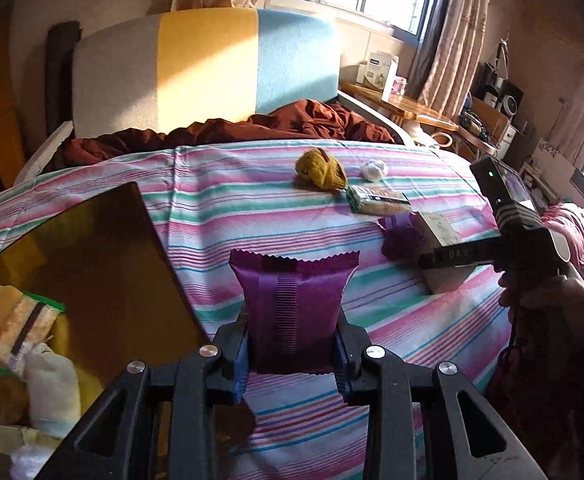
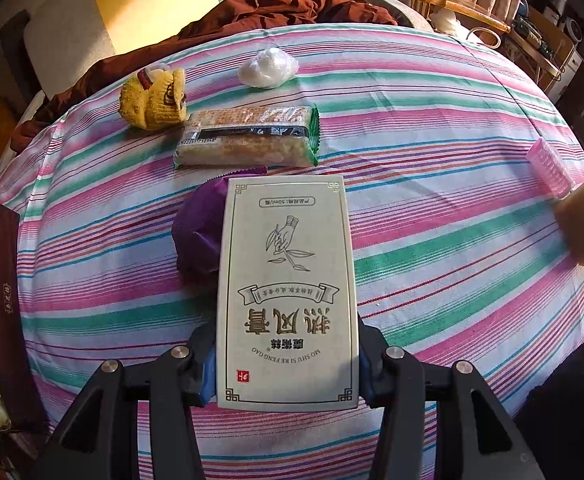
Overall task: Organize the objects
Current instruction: 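Carry the purple snack into the gold tray and release it with the left tool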
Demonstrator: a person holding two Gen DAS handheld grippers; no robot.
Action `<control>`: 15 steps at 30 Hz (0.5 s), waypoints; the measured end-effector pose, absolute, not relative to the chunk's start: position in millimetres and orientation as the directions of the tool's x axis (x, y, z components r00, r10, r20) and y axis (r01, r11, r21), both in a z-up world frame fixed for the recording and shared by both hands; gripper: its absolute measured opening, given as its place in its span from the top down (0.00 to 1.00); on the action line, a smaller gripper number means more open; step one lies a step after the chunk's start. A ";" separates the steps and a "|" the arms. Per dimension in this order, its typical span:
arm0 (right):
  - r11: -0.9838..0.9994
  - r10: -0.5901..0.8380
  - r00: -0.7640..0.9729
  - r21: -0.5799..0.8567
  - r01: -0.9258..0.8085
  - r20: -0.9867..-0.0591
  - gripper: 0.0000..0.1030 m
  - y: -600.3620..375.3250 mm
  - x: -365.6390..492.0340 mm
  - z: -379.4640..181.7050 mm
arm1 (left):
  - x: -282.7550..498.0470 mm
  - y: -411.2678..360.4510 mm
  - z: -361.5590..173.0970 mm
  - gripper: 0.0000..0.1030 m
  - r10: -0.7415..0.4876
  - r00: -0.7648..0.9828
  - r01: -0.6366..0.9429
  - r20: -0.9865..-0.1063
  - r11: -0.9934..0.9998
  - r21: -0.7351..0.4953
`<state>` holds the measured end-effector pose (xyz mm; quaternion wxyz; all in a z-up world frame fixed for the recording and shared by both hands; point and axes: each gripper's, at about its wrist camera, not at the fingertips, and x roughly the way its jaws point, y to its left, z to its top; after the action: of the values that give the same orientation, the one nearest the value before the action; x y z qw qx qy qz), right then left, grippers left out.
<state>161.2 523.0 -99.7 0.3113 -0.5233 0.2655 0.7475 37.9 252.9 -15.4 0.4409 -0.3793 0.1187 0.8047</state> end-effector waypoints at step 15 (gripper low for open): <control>-0.683 0.189 -0.256 0.060 -0.728 -0.948 0.50 530.8 157.5 -98.3 | -65.6 170.7 -4.4 0.67 0.396 -0.554 -0.571 -0.732 -0.821 -0.012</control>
<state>157.5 530.8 -98.3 0.3057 -0.5277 0.2551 0.7504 -65.6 170.7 -4.4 0.2767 -0.3825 0.1142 0.8741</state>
